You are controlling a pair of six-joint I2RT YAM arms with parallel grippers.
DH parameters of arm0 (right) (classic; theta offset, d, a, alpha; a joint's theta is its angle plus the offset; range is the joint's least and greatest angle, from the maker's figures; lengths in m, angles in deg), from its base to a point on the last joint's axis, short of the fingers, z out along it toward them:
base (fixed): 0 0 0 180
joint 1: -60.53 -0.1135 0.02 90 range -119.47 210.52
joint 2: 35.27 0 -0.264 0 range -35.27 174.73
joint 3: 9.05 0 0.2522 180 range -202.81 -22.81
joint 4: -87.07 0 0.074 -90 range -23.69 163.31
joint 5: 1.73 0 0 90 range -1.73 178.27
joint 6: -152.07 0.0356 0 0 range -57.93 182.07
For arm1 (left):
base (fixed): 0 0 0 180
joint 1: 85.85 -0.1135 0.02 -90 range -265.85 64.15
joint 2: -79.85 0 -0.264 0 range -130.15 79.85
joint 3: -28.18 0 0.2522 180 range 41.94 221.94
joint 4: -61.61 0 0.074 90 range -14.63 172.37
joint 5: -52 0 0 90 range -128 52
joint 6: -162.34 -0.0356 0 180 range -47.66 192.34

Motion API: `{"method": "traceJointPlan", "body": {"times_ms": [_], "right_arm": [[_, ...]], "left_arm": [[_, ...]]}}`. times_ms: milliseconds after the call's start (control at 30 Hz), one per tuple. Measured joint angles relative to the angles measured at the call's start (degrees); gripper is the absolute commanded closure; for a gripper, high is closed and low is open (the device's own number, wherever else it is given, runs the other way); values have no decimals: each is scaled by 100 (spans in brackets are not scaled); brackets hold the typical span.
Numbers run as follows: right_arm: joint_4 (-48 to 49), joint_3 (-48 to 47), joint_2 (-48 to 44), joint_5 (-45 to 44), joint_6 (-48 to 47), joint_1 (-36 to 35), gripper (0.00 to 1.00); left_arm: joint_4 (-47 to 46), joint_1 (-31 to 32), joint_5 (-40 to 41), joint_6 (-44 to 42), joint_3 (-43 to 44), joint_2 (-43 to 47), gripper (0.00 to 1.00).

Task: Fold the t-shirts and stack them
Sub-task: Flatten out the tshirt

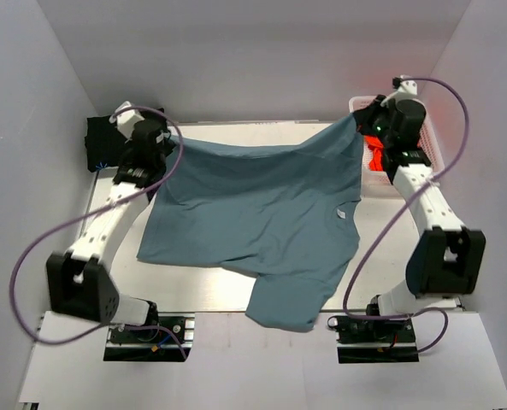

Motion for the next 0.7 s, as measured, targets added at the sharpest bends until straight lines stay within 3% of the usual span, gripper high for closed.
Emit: {"method": "traceJointPlan", "body": {"times_ms": [167,233,300,333,367,400,433,467,567,633,700], "right_arm": [[-103,-1110,1189,-313,-291,-271,100],[-258,-1786,1801,-588,-391,-358,100],[-428,-2455,2402,-901,-450,-415,97],[-664,-2846,2710,-1075,-481,-439,81],[-994,-3456,3136,-1274,-516,-463,71],[-1224,-4194,3639,-1480,-546,-490,52],[-1360,-4876,4124,-1676,-588,-507,17],[-1491,-5375,4465,-1810,-612,-525,10],[-1875,-5960,4948,-2033,-881,-575,10],[-1875,-5453,4671,-2087,-1025,-612,10],[-1873,-4662,4142,-2087,-1145,-656,10]], "left_arm": [[-140,-90,175,-48,868,-1545,100],[-168,-144,227,-68,1272,-2109,87],[-96,-214,310,-96,1749,-2699,46],[-50,-256,348,-96,2070,-3027,18],[127,-297,382,-81,2518,-3399,1],[289,-341,402,-72,3045,-3797,1],[476,-376,378,-57,3650,-4242,1],[765,-402,339,-33,4358,-4682,1],[1307,-476,66,-125,6061,-5740,1],[1482,-498,-192,-243,6144,-5781,1],[1346,-496,-459,-387,5512,-5377,1]]}}
